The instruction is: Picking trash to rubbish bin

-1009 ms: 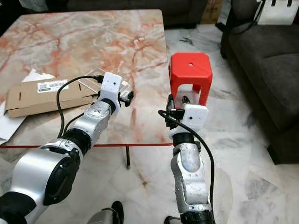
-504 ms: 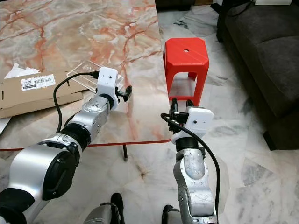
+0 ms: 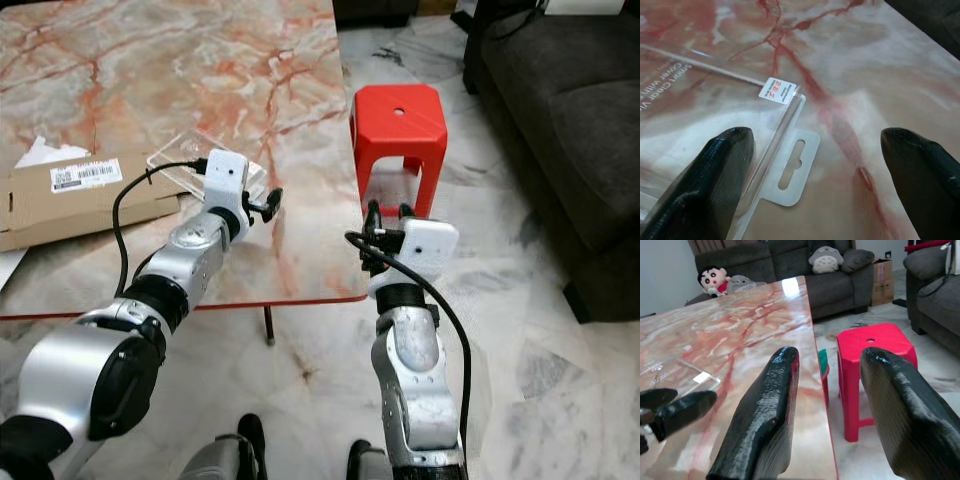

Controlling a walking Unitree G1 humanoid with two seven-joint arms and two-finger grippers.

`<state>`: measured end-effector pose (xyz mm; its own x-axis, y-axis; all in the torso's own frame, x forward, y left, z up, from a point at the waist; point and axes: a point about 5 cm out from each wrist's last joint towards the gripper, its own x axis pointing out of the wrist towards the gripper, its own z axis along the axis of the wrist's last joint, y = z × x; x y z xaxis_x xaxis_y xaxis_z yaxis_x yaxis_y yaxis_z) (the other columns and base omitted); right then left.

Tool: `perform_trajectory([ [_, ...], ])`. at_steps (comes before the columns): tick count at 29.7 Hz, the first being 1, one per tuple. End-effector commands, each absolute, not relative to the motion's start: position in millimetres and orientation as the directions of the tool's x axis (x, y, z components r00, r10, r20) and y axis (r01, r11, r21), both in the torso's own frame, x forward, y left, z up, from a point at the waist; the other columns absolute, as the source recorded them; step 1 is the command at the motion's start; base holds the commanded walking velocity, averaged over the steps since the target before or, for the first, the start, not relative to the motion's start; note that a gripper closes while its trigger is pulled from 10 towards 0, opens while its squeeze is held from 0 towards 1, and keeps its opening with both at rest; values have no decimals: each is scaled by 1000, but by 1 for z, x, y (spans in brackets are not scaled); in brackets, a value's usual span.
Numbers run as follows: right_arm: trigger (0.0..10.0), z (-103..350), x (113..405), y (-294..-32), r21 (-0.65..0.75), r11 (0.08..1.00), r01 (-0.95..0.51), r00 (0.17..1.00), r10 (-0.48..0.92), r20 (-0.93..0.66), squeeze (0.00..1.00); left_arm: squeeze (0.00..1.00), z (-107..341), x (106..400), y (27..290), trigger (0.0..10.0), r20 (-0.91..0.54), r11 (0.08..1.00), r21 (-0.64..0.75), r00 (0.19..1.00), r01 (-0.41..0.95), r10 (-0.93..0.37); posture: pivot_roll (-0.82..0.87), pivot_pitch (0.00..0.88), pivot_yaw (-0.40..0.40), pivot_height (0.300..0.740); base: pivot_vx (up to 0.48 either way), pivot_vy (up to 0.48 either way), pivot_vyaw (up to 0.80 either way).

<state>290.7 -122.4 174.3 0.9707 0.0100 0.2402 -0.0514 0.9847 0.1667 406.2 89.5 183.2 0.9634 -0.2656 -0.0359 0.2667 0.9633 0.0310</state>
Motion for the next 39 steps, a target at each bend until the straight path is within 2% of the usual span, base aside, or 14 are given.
perform_trajectory([
  [1, 10000, 171, 292, -124, 168, 984, -50, 973, 10, 231, 0, 0, 162, 401, 96, 10000, -119, 968, -9, 961, 252, -251, -10, 227, 46, 740, 0, 0, 0],
  [5, 10000, 173, 294, -123, 164, 985, -55, 971, 14, 240, 0, 0, 160, 396, 94, 10000, -125, 961, -20, 953, 277, -277, -1, 207, 49, 740, 0, 0, 0],
  [15, 10000, 173, 300, -124, 161, 985, -68, 968, 25, 250, 0, 0, 176, 355, 66, 10000, -121, 915, -92, 908, 392, -401, 21, 187, 44, 740, 0, 0, 0],
  [21, 10000, 175, 303, -126, 158, 985, -71, 966, 28, 258, 0, 0, 196, 337, 64, 10000, -109, 910, -78, 904, 408, -414, 30, 185, 40, 740, 0, 0, 0],
  [26, 10000, 175, 304, -126, 156, 985, -71, 965, 28, 260, 0, 0, 220, 340, 69, 10000, -49, 916, -76, 916, 393, -397, 38, 184, 37, 740, 0, 0, 0],
  [31, 10000, 176, 307, -124, 156, 984, -81, 963, 37, 267, 0, 0, 262, 356, 77, 10000, 86, 927, -46, 926, 372, -368, 43, 176, 35, 740, 0, 0, 0],
  [34, 10000, 175, 308, -124, 157, 984, -80, 963, 35, 268, 0, 0, 255, 371, 84, 10000, 58, 942, 23, 941, 334, -335, 39, 167, 40, 740, 0, 0, 0],
  [39, 10000, 176, 306, -124, 156, 985, -80, 962, 35, 272, 0, 0, 233, 388, 89, 10000, 13, 947, 15, 947, 320, -320, 22, 168, 40, 740, 0, 0, 0],
])
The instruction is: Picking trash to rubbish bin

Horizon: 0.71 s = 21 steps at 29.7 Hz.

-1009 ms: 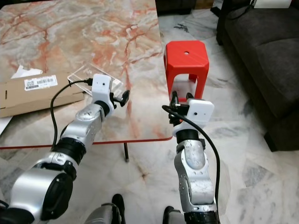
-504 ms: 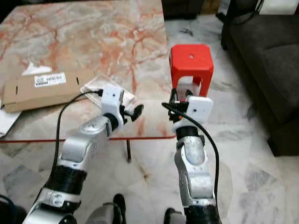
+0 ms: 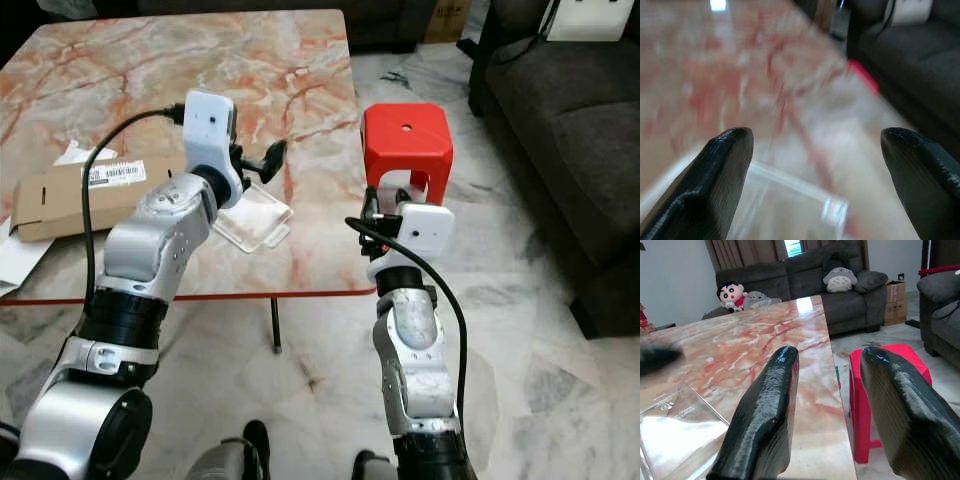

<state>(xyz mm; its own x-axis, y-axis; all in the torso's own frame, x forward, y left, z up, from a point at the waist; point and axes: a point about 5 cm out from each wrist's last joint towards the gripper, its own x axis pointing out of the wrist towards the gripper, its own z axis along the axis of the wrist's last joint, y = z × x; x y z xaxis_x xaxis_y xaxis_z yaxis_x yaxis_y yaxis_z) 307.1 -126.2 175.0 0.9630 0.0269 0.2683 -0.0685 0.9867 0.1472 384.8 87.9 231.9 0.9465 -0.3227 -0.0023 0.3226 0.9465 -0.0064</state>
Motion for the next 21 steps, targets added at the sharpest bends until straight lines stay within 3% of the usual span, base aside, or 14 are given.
perform_trajectory([
  [1, 10000, 175, 306, -124, 155, 985, -79, 962, 35, 272, 0, 0, 230, 390, 88, 10000, 6, 946, 19, 947, 322, -323, 20, 168, 40, 740, 0, 0, 0],
  [13, 10000, 173, 300, -122, 161, 984, -79, 964, 35, 265, 0, 0, 210, 406, 89, 10000, 24, 952, 25, 952, 306, -306, 0, 182, 35, 740, 0, 0, 0],
  [21, 10000, 169, 296, -117, 168, 982, -83, 967, 39, 251, 0, 0, 160, 400, 93, 10000, -140, 956, 5, 947, 294, -290, -12, 179, 35, 740, 0, 0, 0],
])
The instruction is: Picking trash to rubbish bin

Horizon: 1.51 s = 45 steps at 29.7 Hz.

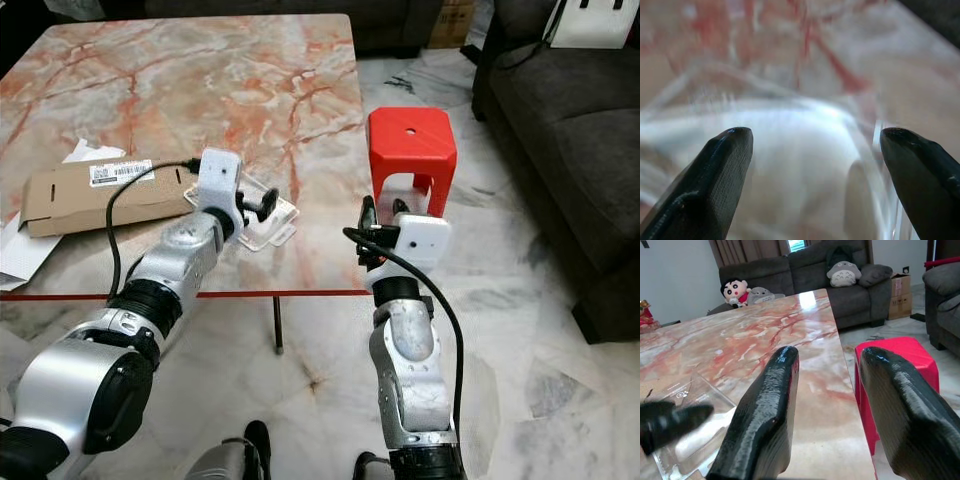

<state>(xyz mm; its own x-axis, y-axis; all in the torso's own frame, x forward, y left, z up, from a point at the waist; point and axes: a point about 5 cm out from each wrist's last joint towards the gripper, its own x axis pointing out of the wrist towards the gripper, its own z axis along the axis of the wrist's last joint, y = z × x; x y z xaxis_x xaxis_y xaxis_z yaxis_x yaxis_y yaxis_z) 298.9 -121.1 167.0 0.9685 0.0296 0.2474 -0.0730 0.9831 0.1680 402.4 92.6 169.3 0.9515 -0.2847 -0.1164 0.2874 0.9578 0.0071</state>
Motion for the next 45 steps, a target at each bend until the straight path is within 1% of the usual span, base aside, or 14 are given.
perform_trajectory([
  [1, 10000, 169, 296, -117, 168, 982, -83, 967, 39, 251, 0, 0, 160, 400, 93, 10000, -140, 956, 5, 947, 294, -290, -12, 179, 35, 740, 0, 0, 0],
  [7, 10000, 168, 294, -118, 168, 982, -81, 968, 37, 248, 0, 0, 147, 395, 87, 10000, -176, 946, -24, 930, 324, -323, -14, 176, 35, 740, 0, 0, 0],
  [8, 10000, 168, 294, -118, 168, 982, -80, 968, 37, 247, 0, 0, 137, 389, 80, 10000, -201, 930, -45, 908, 366, -367, -13, 176, 38, 740, 0, 0, 0],
  [13, 10000, 168, 294, -118, 168, 983, -78, 968, 35, 247, 0, 0, 130, 384, 75, 10000, -210, 910, -50, 887, 411, -411, -12, 185, 40, 740, 0, 0, 0],
  [14, 10000, 168, 295, -120, 167, 983, -75, 968, 32, 247, 0, 0, 125, 380, 72, 10000, -215, 895, -55, 870, 443, -444, -10, 188, 42, 740, 0, 0, 0],
  [19, 10000, 169, 297, -125, 160, 985, -66, 968, 24, 250, 0, 0, 118, 366, 71, 10000, -207, 869, -57, 845, 492, -493, 0, 181, 43, 740, 0, 0, 0],
  [23, 10000, 171, 301, -128, 154, 986, -62, 966, 21, 256, 0, 0, 121, 358, 71, 10000, -188, 855, -38, 837, 517, -515, 11, 169, 45, 740, 0, 0, 0],
  [27, 10000, 174, 307, -130, 149, 987, -61, 963, 19, 267, 0, 0, 138, 345, 75, 10000, -146, 844, -6, 835, 536, -531, 30, 156, 47, 740, 0, 0, 0],
  [31, 10000, 174, 309, -130, 149, 987, -62, 963, 20, 269, 0, 0, 142, 345, 76, 10000, -137, 843, -2, 835, 537, -533, 35, 152, 46, 740, 0, 0, 0],
  [35, 10000, 176, 312, -130, 148, 987, -66, 961, 24, 275, 0, 0, 153, 337, 77, 10000, -125, 834, 13, 828, 552, -546, 43, 140, 46, 740, 0, 0, 0],
  [45, 10000, 180, 318, -131, 142, 987, -69, 956, 25, 292, 0, 0, 165, 330, 81, 10000, -136, 830, 24, 825, 557, -549, 52, 120, 47, 740, 0, 0, 0],
])
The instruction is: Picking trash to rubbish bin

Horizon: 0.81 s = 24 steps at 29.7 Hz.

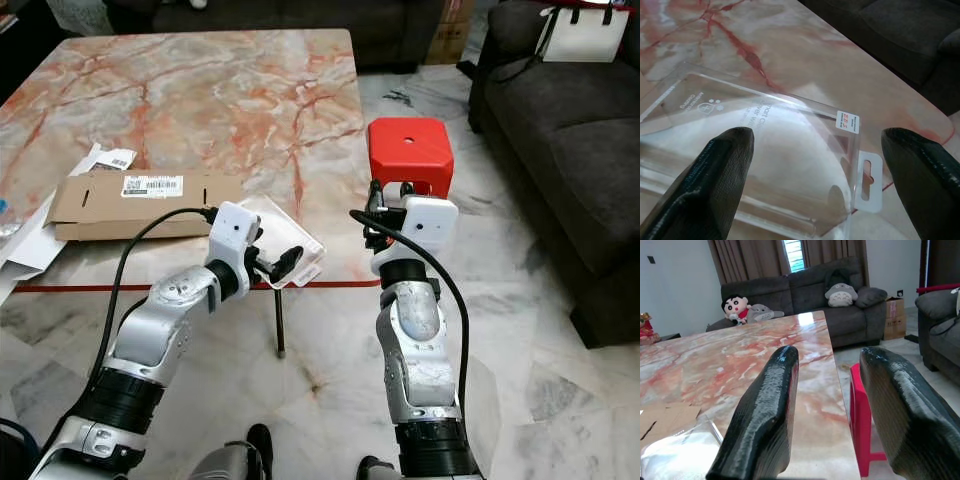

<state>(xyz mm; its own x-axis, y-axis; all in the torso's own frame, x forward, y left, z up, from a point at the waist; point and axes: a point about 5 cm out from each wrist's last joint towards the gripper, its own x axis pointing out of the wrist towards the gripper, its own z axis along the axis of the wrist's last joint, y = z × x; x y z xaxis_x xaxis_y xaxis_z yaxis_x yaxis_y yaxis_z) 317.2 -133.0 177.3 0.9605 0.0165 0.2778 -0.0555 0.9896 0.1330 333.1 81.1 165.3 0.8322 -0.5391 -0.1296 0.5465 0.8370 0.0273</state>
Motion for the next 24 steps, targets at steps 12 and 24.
perform_trajectory([
  [12, 10000, 179, 319, -133, 142, 988, -65, 955, 20, 296, 0, 0, 187, 350, 76, 10000, -20, 875, 63, 877, 480, -479, 50, 126, 40, 740, 0, 0, 0],
  [24, 10000, 175, 316, -136, 146, 988, -52, 957, 8, 290, 0, 0, 186, 346, 62, 10000, 22, 854, 81, 856, 513, -516, 48, 138, 38, 740, 0, 0, 0],
])
